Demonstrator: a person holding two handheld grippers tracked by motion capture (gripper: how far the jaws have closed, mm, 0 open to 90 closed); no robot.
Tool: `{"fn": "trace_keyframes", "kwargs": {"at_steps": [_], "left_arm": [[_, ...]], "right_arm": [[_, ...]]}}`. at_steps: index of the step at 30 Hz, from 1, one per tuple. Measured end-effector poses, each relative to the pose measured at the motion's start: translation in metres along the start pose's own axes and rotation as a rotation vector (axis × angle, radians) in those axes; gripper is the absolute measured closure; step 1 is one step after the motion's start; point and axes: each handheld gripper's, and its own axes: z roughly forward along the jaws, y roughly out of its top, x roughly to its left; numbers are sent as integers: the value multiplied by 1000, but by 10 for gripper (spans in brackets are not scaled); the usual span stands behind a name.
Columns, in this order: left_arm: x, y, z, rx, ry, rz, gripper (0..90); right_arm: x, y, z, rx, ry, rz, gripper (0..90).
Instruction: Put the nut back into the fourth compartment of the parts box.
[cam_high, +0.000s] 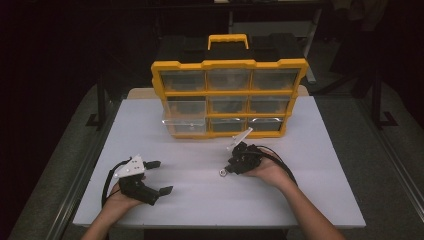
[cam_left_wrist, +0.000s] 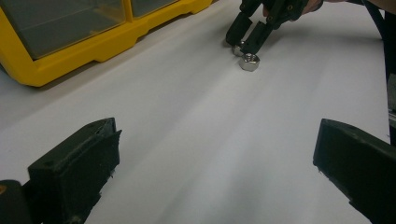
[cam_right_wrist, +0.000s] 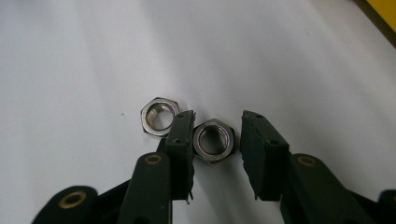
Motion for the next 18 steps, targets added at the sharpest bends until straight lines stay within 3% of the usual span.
{"fn": "trace_keyframes", "kwargs": {"at_steps": [5,10,18], "left_arm": [[0,0,0,-2,1,-2,5],[0,0,0,-2,1,-2,5],[0,0,0,-2,0,-2,5]], "right_arm": [[0,0,0,-3,-11,6,689],[0,0,0,0,-7,35,692],[-3,1,-1,2,-4,43,693]]}}
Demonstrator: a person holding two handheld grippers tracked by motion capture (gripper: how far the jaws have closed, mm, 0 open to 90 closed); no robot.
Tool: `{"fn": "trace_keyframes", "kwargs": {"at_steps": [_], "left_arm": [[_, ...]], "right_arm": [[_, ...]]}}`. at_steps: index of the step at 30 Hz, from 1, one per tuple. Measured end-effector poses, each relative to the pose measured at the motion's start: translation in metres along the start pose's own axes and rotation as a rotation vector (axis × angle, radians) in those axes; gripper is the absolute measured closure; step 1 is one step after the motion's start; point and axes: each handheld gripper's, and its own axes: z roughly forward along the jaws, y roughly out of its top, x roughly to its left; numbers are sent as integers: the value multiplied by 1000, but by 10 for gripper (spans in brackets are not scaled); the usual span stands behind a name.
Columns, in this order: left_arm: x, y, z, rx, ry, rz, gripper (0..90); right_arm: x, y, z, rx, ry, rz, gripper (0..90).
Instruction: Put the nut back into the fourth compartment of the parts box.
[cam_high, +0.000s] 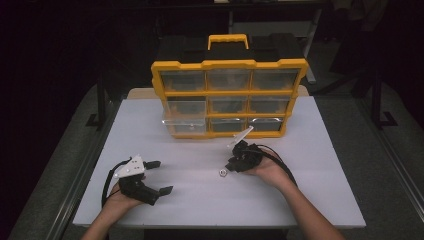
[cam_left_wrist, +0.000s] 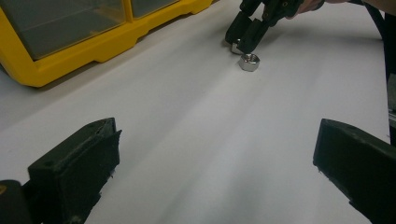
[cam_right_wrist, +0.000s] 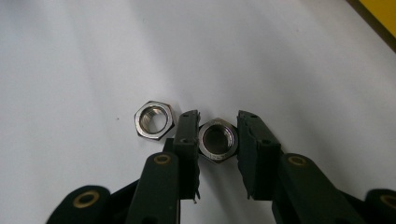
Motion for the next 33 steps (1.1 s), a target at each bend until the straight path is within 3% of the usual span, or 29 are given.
{"fn": "trace_keyframes", "kwargs": {"at_steps": [13,31,33], "left_arm": [[0,0,1,0,0,-3,5],[2,-1,1,-3,4,1,5],[2,-1,1,-1,4,3,5]], "right_arm": [[-1,9,-21,-48,37,52,692],[4,36,-58,-103,29,42,692],[4,40,-63,-107,25,25,692]]}}
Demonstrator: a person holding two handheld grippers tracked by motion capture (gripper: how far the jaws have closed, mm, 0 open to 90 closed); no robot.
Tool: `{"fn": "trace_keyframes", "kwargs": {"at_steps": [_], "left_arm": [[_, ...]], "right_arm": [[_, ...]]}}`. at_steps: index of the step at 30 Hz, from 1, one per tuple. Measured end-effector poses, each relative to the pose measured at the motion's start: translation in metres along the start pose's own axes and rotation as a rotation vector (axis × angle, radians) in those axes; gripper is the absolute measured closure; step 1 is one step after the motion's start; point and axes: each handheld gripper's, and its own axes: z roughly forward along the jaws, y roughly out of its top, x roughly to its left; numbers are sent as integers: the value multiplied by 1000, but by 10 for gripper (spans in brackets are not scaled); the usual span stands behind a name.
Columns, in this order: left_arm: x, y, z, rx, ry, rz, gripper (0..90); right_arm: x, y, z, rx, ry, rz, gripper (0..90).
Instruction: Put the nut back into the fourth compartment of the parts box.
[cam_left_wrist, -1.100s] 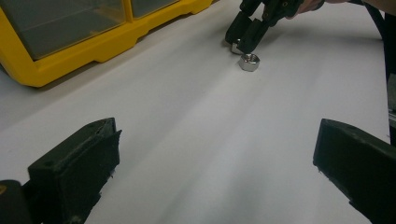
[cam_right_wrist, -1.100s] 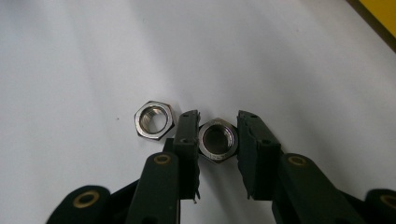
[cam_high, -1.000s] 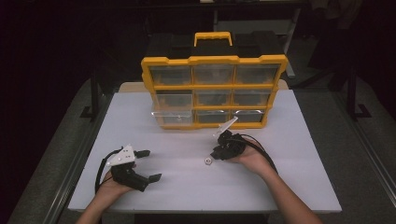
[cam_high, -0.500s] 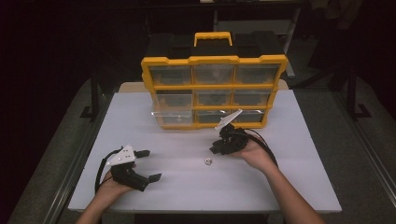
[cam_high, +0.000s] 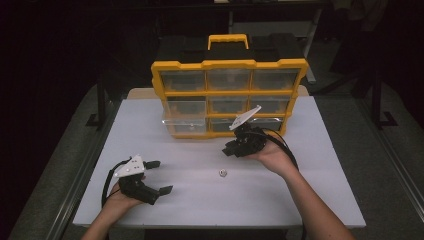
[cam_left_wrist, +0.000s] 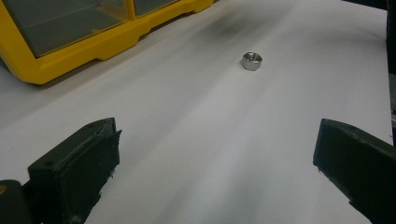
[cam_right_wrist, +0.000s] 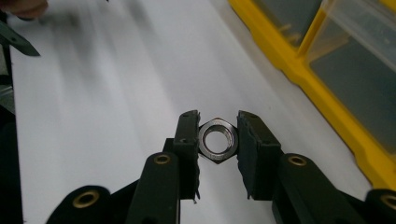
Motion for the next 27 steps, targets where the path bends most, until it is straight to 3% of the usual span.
{"fn": "trace_keyframes", "kwargs": {"at_steps": [4,11,12,17,22,25,27], "left_arm": [[1,0,0,-1,1,7,5],[0,0,0,-1,2,4,5],[0,0,0,-1,2,2,5],[0,0,-1,-5,2,-2,5],[-1,0,0,-5,0,-4,5],[-1,0,1,-13,-1,-11,5],[-1,0,0,-9,1,-6,5]], "right_arm": [[1,10,-8,-22,23,25,692],[2,27,-21,-48,16,-10,692],[0,30,-22,-56,13,-48,692],[5,43,-32,-69,14,-24,692],[4,53,-40,-86,13,-35,692],[3,61,-45,-93,4,-71,692],[5,66,-49,-95,5,-50,692]]}}
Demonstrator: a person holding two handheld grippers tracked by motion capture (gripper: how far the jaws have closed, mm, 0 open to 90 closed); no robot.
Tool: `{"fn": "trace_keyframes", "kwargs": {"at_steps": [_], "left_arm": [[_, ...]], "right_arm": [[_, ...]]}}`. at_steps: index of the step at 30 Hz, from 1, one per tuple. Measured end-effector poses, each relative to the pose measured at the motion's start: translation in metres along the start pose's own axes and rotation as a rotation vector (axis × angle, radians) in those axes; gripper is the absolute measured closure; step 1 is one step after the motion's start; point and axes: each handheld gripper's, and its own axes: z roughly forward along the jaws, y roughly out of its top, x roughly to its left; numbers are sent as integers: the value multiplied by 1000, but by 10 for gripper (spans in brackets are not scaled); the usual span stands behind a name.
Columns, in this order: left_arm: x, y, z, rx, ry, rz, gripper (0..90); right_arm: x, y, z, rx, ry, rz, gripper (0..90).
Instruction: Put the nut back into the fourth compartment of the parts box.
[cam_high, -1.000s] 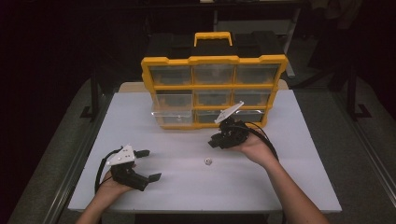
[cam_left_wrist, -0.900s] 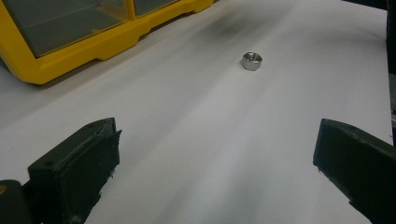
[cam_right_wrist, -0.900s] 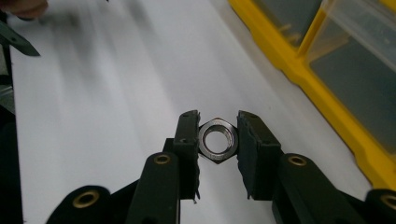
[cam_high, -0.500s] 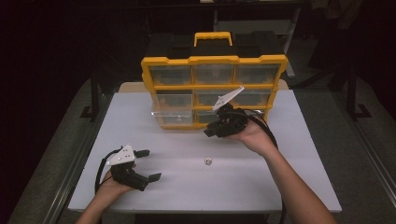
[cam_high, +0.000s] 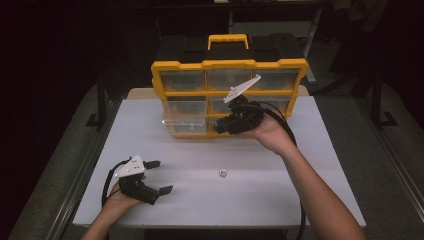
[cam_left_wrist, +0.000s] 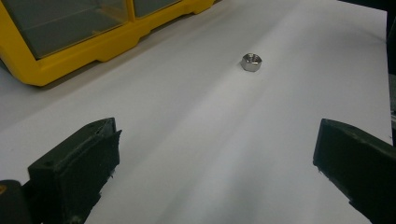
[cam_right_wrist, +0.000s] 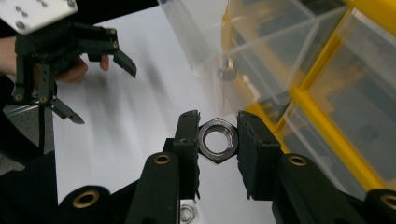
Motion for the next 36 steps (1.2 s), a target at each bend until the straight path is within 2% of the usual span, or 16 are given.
{"fn": "trace_keyframes", "kwargs": {"at_steps": [8,10,14,19,21,23,27,36], "left_arm": [[0,0,0,3,-2,3,5],[0,0,0,5,-3,3,5],[0,0,0,5,-4,5,5],[0,0,0,3,-5,5,5],[0,0,0,3,-6,2,5],[0,0,0,2,-5,3,5],[-1,1,0,3,-5,1,5],[-1,1,-1,2,-5,6,5]], "right_arm": [[-2,18,-7,-19,-5,-8,692],[-4,22,-8,-28,-9,-34,692],[-5,32,-9,-35,-15,-41,692],[-6,41,-9,-45,-14,-37,692],[-6,44,-9,-48,-12,-21,692],[-8,47,-7,-49,-16,-39,692],[-7,55,-4,-46,-12,-21,692],[-7,73,12,-30,-10,-56,692]]}}
